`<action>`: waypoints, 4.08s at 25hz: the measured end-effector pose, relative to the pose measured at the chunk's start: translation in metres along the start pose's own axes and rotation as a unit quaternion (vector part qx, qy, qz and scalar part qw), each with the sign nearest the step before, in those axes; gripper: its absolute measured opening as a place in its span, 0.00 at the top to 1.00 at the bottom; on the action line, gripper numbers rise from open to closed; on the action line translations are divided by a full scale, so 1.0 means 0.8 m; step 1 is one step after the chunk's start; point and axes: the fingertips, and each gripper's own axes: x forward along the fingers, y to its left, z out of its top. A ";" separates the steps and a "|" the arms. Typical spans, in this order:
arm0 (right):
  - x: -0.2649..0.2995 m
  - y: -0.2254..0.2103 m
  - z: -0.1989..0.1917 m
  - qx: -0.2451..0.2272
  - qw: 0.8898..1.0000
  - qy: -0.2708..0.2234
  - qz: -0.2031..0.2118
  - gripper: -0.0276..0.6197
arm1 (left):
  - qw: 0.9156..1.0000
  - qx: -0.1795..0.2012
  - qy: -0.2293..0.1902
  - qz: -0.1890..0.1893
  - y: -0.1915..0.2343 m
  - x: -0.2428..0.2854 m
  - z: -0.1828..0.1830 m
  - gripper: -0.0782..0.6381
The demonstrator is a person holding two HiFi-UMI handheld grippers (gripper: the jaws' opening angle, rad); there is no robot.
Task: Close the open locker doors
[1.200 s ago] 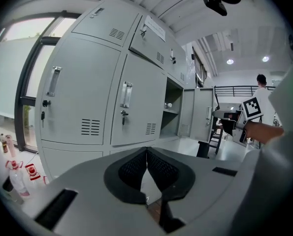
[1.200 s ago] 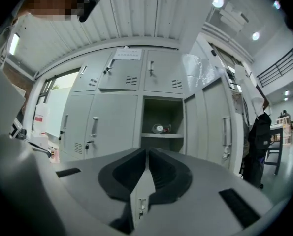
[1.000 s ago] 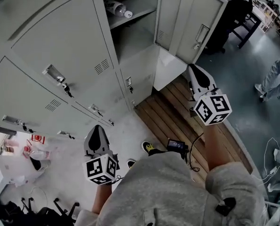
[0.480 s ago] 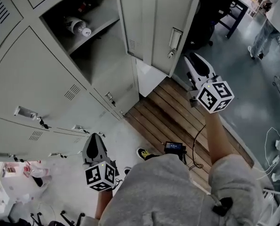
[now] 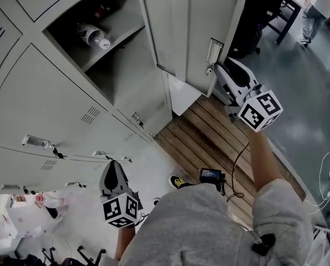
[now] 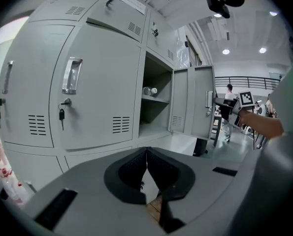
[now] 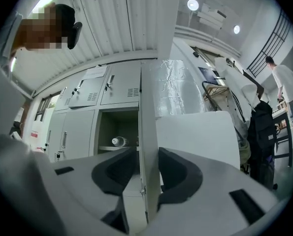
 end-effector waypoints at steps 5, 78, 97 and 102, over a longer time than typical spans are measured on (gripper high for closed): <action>-0.002 0.033 0.000 -0.001 0.999 -0.018 0.028 0.73 | 1.000 0.000 -0.006 0.002 0.003 0.007 0.003 0.88; 0.281 0.340 -0.074 -0.055 0.977 0.059 0.198 0.78 | 0.959 -0.094 -0.021 0.267 0.161 -0.178 -0.054 0.88; 0.270 0.340 -0.084 -0.113 0.968 0.083 0.207 0.80 | 0.968 -0.090 -0.010 0.232 0.158 -0.161 -0.059 0.88; 0.245 0.330 -0.067 -0.105 0.975 0.064 0.186 0.80 | 0.976 -0.078 -0.016 0.201 0.160 -0.148 -0.049 0.88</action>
